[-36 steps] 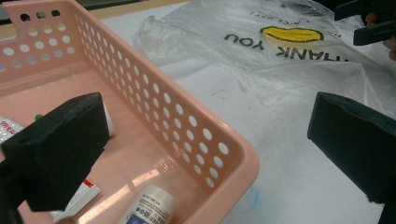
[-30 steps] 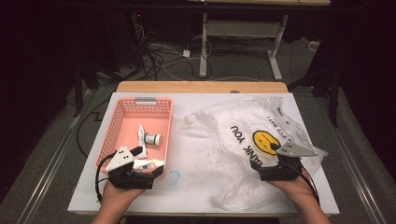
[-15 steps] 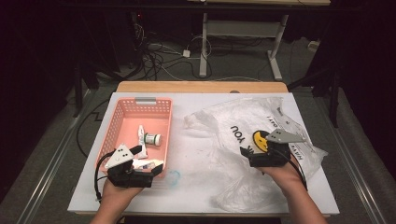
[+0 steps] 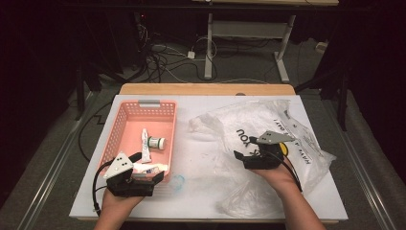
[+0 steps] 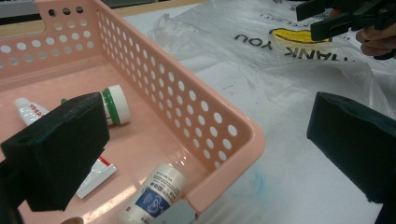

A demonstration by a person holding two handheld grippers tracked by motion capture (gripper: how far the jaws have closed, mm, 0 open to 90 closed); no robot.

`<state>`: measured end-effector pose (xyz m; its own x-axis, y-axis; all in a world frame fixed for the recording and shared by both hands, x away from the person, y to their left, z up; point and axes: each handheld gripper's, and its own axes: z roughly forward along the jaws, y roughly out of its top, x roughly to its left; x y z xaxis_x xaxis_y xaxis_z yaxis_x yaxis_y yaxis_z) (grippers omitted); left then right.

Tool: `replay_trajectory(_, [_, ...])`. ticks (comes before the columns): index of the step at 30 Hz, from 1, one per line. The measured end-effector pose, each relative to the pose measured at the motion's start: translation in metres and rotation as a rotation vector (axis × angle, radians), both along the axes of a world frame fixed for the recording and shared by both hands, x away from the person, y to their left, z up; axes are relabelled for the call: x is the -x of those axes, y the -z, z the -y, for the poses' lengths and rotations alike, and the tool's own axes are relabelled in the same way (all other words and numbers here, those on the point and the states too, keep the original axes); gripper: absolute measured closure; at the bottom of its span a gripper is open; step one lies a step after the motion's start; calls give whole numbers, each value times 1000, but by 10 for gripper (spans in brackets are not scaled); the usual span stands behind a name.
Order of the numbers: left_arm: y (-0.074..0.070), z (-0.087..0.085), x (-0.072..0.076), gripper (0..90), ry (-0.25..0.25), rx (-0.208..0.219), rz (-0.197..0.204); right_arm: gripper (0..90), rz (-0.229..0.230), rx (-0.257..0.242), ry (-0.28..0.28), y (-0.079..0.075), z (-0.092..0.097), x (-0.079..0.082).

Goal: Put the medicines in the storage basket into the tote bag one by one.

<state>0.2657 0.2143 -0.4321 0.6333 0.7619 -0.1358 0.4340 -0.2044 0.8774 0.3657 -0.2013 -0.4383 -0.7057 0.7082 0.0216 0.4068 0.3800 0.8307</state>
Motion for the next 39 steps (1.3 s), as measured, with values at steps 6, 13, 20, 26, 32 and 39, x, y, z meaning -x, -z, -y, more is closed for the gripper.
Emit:
replay_trajectory(6, [2, 2, 4, 0, 4, -21, -2, 311, -74, 81, -94, 13, -14, 2])
replay_trajectory(13, [3, 3, 5, 0, 14, -25, -5, 311, -125, 203, -108, 32, -29, -4])
replay_trajectory(20, [4, 0, 3, 0, 17, -21, -13, 469, -127, 223, -91, 35, -26, -4])
replay_trajectory(26, [3, 0, 4, 0, 15, -18, -12, 650, -131, 227, -75, 36, -19, -6])
replay_trajectory(32, [3, 0, 3, 0, 12, -15, -16, 773, -122, 225, -70, 37, -16, -6])
replay_trajectory(39, [4, -1, 2, 0, 9, -5, -22, 884, -96, 190, -47, 33, -11, -5])
